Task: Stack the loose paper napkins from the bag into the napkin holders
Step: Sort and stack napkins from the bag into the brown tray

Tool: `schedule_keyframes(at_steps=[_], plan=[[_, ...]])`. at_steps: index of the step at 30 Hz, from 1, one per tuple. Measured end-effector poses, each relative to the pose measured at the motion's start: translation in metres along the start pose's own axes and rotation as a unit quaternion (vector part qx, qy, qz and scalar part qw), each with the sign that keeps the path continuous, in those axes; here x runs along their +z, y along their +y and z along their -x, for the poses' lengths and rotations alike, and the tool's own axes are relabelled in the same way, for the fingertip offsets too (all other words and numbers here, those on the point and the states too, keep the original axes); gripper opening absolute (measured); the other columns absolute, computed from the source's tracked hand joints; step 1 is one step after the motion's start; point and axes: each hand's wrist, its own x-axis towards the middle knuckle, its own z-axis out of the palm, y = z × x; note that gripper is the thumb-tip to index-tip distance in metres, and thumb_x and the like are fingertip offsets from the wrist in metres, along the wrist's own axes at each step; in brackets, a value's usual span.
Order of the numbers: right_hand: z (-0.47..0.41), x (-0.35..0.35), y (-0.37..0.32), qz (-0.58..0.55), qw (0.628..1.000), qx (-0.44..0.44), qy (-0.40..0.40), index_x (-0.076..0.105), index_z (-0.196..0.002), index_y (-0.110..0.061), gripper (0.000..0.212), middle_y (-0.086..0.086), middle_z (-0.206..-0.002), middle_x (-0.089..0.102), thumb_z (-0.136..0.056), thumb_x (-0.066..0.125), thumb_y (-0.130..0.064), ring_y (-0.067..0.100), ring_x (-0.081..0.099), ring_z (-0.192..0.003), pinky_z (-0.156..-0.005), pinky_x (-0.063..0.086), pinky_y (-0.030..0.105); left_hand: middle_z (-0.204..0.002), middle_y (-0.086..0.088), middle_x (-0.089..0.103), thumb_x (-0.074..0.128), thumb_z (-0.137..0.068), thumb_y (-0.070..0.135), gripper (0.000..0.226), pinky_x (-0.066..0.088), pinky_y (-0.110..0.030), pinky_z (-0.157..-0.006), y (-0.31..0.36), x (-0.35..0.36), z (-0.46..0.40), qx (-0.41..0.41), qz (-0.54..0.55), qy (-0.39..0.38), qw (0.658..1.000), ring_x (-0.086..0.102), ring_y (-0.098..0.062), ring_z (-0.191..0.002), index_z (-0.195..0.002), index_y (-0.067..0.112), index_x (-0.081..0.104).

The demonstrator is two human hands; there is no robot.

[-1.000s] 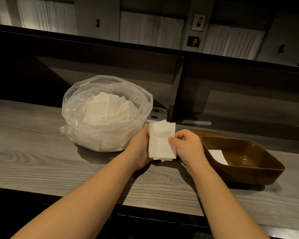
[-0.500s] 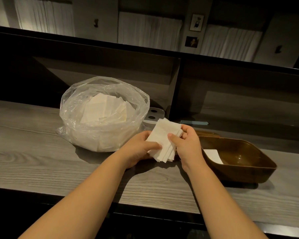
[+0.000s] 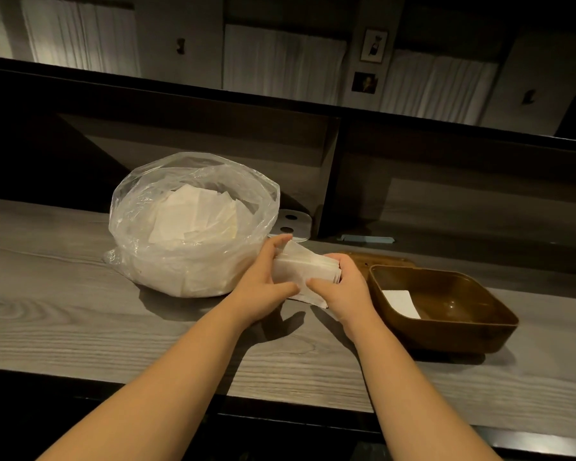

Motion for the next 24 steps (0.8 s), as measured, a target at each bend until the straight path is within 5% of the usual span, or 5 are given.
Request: schedule_keyframes(at_steps=[6,12,16,24], plan=[[-0.0020,-0.0012,0.0042,-0.012,1.000,0.013,0.004,0.038,-0.141,-0.027,0.073,-0.007,-0.127,0.043,-0.082,0.074,-0.003,0.012,0.047,-0.111,-0.074,0.052,0.019,-0.129,0.007,0.042,0.068,-0.075,0.006,0.088,0.054,-0.020,-0.082,0.0012,-0.0028,0.0015,0.043,0.002,0.002,0.999,0.052,-0.010,-0.111,-0.125,0.064,0.024],[0.0007,-0.0026,0.0060,-0.033,0.999,0.003,-0.016,0.037,-0.141,-0.026,0.069,-0.005,-0.124,0.044,-0.085,0.071,-0.004,0.008,0.051,-0.098,-0.064,0.049,0.015,-0.125,0.009,0.043,0.067,-0.084,0.003,0.070,0.051,-0.014,-0.076,-0.0021,-0.0008,0.0025,0.037,-0.021,0.010,0.999,0.053,-0.015,-0.110,-0.125,0.053,0.042],[0.0005,-0.0004,0.0052,-0.017,0.999,0.004,-0.047,0.037,-0.140,-0.029,0.069,-0.006,-0.122,0.044,-0.085,0.071,-0.005,0.007,0.052,-0.095,-0.060,0.050,0.014,-0.126,0.006,0.045,0.071,-0.081,0.012,0.078,0.050,-0.019,-0.084,-0.0005,-0.0007,0.0028,0.017,-0.027,-0.046,0.998,0.055,-0.014,-0.109,-0.137,0.048,0.031],[-0.0019,-0.0034,0.0048,-0.107,0.994,0.007,0.031,0.050,-0.119,-0.032,0.049,-0.002,-0.120,0.052,-0.086,0.066,0.000,0.018,0.055,-0.106,-0.075,0.059,0.027,-0.120,0.011,0.057,0.054,-0.097,0.006,0.046,0.055,-0.027,-0.088,-0.0037,0.0013,-0.0014,-0.004,-0.007,0.065,0.998,0.058,-0.010,-0.113,-0.128,0.038,0.045]])
